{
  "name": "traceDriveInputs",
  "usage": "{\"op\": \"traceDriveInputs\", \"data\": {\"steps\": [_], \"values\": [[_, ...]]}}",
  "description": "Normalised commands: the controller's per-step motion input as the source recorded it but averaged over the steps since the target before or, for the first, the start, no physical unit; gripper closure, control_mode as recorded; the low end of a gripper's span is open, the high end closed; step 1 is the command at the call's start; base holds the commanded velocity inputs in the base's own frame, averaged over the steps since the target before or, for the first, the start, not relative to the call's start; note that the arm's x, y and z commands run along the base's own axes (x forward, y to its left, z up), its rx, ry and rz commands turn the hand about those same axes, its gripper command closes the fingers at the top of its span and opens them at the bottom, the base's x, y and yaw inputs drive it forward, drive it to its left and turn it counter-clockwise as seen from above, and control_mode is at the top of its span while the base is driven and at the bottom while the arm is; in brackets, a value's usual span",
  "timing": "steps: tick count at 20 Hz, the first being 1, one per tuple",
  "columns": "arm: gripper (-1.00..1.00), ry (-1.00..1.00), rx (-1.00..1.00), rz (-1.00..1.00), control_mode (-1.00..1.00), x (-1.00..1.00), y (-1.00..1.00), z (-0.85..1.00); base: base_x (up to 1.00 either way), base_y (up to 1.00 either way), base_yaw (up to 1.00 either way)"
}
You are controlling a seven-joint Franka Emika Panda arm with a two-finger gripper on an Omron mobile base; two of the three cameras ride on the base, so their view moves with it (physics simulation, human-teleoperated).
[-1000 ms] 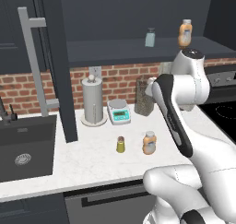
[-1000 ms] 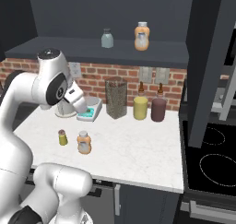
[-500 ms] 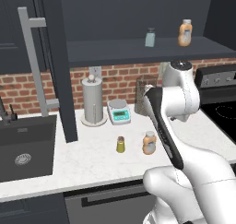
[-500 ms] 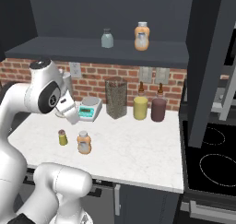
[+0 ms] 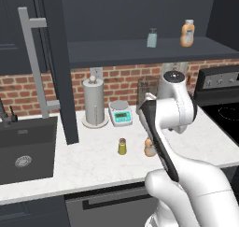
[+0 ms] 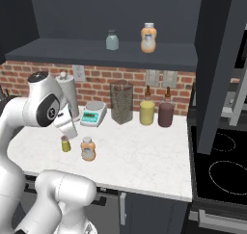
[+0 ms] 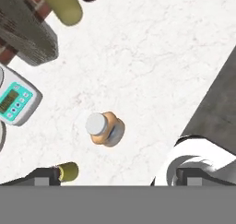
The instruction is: Put the shaker and condiment bottle from the counter next to their counterparts in the cabinet.
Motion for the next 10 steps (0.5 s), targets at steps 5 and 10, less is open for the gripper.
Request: {"op": "traceDriveInputs", "data": {"steps": [5, 10], "values": [[-1.0, 0.0, 0.0, -0.25, -1.0, 0.0, 0.06, -0.22, 0.0, 0.0, 0.0], [-1.0, 0.0, 0.02, -0.24, -1.0, 0.0, 0.12, -0.13, 0.0, 0.0, 0.0]]}}
